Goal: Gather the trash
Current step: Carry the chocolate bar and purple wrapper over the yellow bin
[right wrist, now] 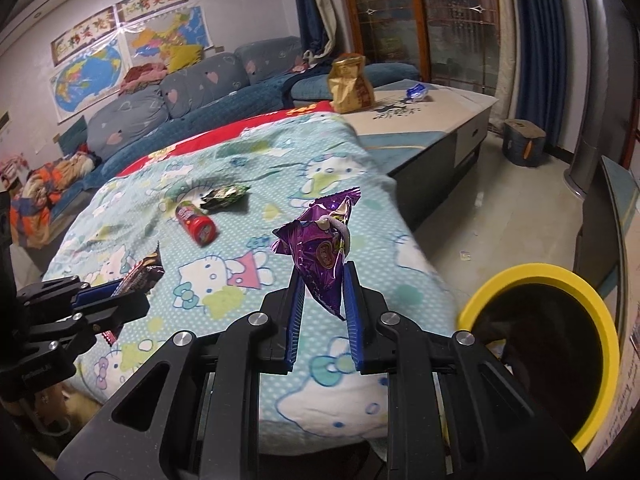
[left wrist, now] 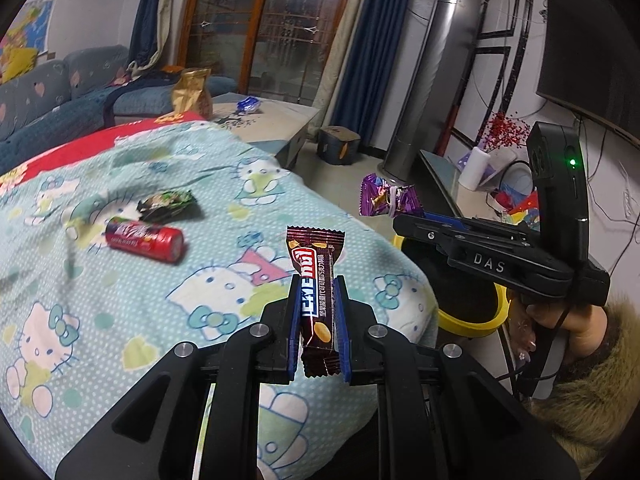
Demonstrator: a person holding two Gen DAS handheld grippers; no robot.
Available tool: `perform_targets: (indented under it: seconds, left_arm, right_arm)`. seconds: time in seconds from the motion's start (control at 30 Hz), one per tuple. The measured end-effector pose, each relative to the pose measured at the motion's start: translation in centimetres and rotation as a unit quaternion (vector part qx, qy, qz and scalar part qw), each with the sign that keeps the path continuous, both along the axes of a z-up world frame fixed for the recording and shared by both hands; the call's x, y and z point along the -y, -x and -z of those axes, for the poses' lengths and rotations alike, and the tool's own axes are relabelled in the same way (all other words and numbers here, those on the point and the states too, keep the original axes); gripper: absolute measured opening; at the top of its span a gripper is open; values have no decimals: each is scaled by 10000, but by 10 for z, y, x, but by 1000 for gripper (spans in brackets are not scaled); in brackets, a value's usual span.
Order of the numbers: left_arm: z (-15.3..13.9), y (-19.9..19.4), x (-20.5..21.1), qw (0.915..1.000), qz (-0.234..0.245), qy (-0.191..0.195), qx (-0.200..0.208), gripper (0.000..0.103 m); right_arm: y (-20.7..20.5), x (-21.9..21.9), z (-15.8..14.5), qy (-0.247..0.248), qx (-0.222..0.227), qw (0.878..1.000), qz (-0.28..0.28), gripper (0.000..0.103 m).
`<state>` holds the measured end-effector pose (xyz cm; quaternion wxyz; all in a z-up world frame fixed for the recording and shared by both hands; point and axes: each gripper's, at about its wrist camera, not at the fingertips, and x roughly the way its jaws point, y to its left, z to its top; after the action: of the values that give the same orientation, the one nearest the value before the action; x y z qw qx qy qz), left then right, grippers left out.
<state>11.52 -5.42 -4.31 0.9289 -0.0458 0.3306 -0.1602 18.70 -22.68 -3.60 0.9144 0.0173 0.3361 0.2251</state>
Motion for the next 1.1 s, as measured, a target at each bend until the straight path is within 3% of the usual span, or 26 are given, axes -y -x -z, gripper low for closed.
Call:
perform_targets:
  seconds: [1.1]
  left_arm:
    - [-14, -17, 86, 9969, 724, -140, 257, 15]
  right_arm:
    - [11, 102, 9, -257, -10, 9934, 1118, 14]
